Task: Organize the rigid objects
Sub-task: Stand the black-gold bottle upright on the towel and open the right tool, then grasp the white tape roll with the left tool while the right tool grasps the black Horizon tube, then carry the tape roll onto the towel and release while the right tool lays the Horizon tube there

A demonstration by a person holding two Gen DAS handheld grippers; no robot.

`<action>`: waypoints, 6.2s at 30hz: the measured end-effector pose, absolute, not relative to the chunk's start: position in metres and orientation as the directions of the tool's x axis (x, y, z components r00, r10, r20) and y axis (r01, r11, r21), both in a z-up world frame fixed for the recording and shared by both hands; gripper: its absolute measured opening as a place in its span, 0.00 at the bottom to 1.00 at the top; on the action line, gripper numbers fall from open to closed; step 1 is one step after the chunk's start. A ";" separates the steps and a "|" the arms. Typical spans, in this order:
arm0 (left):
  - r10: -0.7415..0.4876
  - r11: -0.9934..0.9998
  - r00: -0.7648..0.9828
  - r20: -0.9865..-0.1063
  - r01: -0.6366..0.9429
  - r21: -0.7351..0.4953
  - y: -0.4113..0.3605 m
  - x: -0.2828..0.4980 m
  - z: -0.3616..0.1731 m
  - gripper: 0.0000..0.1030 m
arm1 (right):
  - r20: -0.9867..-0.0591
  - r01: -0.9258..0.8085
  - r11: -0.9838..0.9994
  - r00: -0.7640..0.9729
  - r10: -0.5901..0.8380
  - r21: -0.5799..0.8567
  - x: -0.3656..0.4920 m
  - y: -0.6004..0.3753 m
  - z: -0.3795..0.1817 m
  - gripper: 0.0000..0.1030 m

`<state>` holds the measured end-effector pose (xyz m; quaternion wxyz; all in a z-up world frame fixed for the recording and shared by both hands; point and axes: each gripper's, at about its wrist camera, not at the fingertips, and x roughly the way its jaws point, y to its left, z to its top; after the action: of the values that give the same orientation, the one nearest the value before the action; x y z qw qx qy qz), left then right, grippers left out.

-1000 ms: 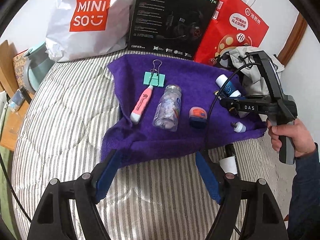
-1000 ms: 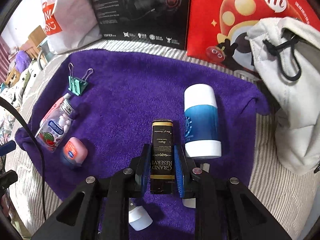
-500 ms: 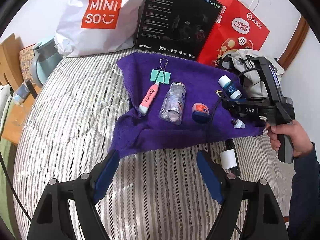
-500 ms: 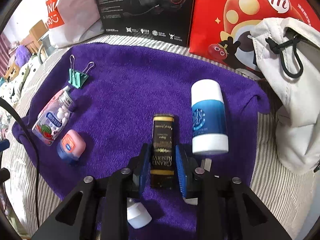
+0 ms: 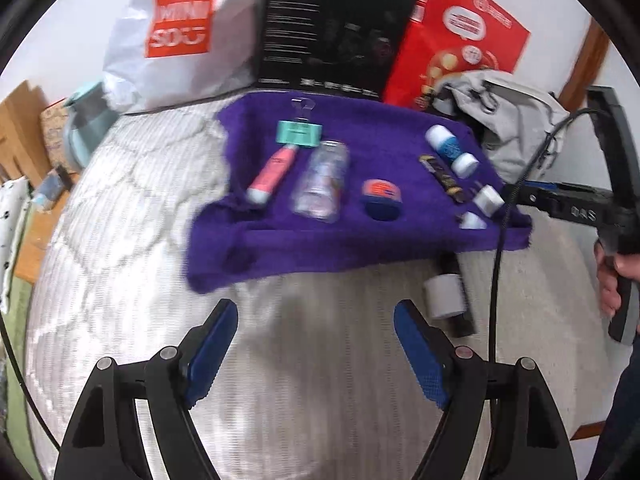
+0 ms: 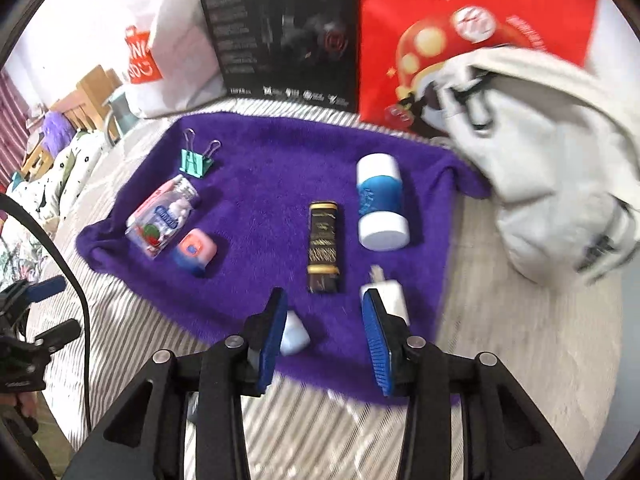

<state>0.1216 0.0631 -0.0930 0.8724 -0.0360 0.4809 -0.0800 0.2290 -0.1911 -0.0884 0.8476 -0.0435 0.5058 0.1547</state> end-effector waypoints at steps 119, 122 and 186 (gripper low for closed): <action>-0.216 0.973 0.500 -0.839 0.180 -0.143 0.073 0.106 -0.119 0.26 | -0.892 -0.300 0.949 0.395 0.218 0.099 0.109 -0.203 -0.139 0.22; -0.216 0.973 0.510 -0.833 0.178 -0.144 0.075 0.105 -0.111 0.26 | -0.879 -0.309 0.944 0.410 0.244 0.118 0.107 -0.206 -0.128 0.22; -0.281 0.952 0.492 -0.824 0.252 -0.174 0.043 0.270 -0.099 0.26 | -0.882 -0.416 0.896 0.349 0.316 0.156 0.280 -0.164 -0.128 0.34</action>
<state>0.2702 0.0433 -0.0994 0.8637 -0.0151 0.4796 -0.1542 0.2804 -0.1640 -0.1280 0.8198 -0.0479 0.5251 0.2232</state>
